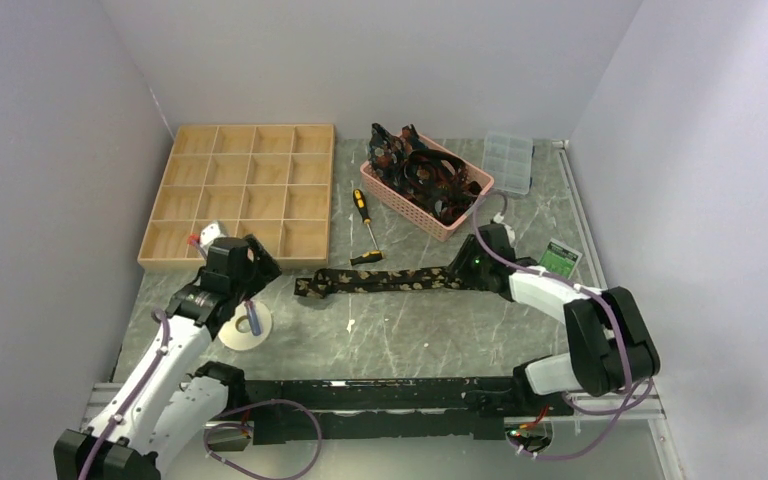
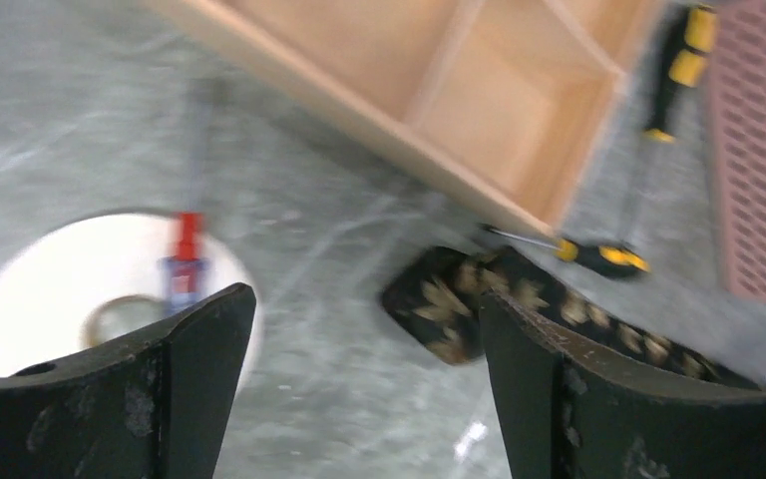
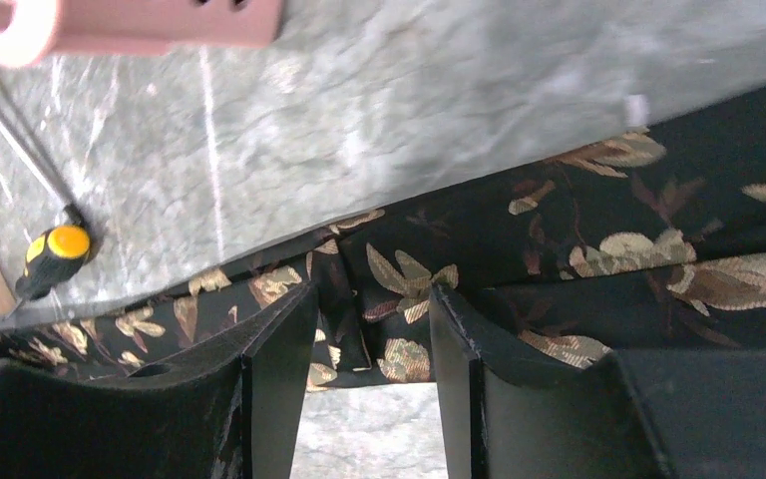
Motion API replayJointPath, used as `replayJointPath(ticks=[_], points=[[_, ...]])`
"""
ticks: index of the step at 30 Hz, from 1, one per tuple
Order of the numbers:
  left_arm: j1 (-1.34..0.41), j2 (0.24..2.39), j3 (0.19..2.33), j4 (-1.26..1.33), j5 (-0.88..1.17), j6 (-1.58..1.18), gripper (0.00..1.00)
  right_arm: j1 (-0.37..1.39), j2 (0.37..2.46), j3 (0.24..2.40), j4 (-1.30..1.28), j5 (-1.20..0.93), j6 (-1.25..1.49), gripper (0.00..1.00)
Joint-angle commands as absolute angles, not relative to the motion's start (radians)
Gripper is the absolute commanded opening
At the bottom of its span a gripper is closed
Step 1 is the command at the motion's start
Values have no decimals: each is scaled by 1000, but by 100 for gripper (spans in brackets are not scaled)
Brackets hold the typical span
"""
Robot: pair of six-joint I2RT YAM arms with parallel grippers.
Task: Roll the ties
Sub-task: Roll the tie at the center of the board.
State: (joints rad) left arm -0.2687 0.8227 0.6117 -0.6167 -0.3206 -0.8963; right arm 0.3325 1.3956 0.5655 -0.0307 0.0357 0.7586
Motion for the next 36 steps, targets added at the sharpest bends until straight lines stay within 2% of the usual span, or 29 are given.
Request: replayJointPath(ticks=[1,5,9,13,17,19,21,23,26,30,33,36], points=[[-268,806,591,-318,32,-761,90,232,1349,502,-182,59,754,50],[-294,930,603,-160,266,-727,94,227,1265,537,-232,114,718,51],[-489,1071,701,-239,126,-628,94,339,1195,601,-259,172,683,51],[-696,1177,768,-269,-31,-594,93,532,1261,685,-237,231,684,51],[-726,1308,784,-231,2,-610,79,566,1405,716,-158,170,731,49],[-725,1376,792,-245,2,-633,71,568,1460,716,-129,152,743,48],[-723,1432,806,-298,-107,-657,62,568,1491,712,-118,149,747,47],[-694,1460,802,-362,-214,-712,59,568,1500,702,-111,149,744,47],[-582,1407,745,-432,-291,-814,59,568,1488,683,-113,163,729,47],[-435,1192,640,-481,-342,-887,59,566,1462,658,-116,192,707,47],[-387,1071,622,-545,-406,-905,64,560,1462,641,-114,197,700,47],[-357,1037,640,-619,-457,-914,69,557,1457,625,-102,196,697,47]])
